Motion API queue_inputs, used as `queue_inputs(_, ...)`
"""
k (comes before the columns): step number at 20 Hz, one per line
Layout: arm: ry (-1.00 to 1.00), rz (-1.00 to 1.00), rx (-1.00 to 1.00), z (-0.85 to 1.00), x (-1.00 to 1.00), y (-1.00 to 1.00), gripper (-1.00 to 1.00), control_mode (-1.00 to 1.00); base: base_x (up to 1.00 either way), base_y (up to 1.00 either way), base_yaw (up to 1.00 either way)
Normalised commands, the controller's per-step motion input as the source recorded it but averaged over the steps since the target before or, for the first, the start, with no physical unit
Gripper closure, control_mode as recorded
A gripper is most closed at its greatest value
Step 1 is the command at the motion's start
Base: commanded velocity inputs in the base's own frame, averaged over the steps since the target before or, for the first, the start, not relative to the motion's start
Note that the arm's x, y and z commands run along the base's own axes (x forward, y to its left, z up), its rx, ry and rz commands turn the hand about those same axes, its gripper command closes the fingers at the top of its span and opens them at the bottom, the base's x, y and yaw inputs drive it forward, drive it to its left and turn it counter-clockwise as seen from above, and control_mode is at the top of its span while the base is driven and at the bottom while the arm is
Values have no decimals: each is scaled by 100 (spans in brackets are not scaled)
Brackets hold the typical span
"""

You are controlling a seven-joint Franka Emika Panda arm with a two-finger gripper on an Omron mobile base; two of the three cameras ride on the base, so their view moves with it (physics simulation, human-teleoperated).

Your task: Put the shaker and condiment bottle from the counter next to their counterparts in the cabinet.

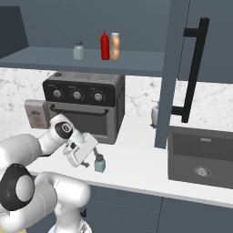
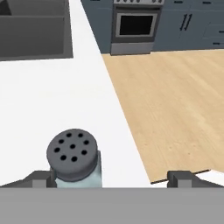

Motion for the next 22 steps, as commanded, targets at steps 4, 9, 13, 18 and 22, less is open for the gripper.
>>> queue_inputs(4,5,0,0,0,5,-4,-100,-100,0,0,0)
queue_inputs(9,4,0,0,0,7,-8,-100,-100,0,0,0)
queue_inputs(13,3,0,0,0,12,-1,-100,-100,0,0,0)
queue_inputs(18,4,0,0,0,17,0,-100,-100,0,0,0)
queue_inputs(22,4,0,0,-1,13,-8,-100,-100,0,0,0)
